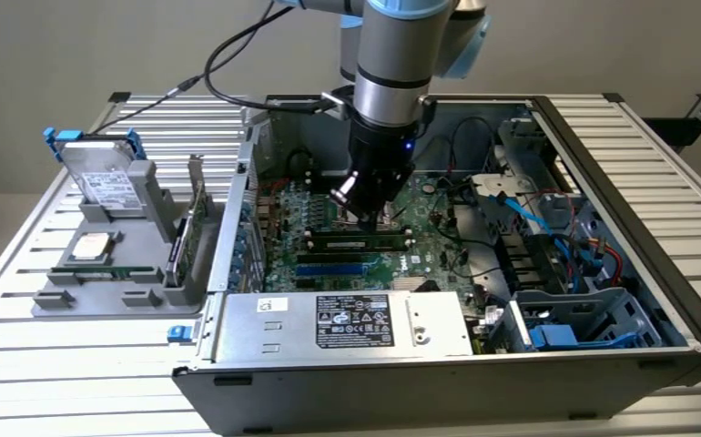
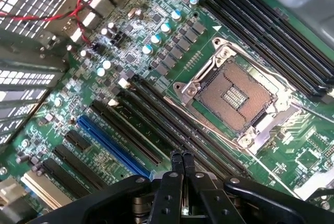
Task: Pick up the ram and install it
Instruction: 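Press down the ram until it locks into place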
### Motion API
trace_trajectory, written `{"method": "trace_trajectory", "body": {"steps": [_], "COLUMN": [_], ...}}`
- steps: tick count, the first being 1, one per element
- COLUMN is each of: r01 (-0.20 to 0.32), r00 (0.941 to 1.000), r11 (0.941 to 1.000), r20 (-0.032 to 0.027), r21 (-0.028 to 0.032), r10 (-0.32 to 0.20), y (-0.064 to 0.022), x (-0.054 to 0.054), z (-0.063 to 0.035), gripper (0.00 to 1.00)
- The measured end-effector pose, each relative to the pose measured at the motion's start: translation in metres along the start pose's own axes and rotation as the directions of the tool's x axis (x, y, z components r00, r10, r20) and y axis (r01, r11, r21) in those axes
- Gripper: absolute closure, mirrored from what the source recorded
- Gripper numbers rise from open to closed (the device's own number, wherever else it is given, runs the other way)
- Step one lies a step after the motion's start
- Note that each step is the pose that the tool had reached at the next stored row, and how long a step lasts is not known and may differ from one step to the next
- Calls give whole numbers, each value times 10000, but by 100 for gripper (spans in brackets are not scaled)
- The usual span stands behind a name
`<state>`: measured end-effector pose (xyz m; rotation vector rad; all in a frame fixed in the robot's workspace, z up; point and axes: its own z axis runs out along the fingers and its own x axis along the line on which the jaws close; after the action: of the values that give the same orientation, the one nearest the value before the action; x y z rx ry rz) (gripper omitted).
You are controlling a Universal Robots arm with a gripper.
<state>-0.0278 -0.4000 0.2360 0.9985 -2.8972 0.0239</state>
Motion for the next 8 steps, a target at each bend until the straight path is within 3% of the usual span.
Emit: {"method": "trace_trajectory", "body": {"steps": [4, 8], "r01": [-611, -1320], "r00": [9981, 9913], "r11": [9981, 9912], "r20": [4, 6], "r21": [-48, -104], "r10": [611, 1320], "y": [0, 0], "x": [0, 0], "z": [0, 1], "gripper": [90, 90]}}
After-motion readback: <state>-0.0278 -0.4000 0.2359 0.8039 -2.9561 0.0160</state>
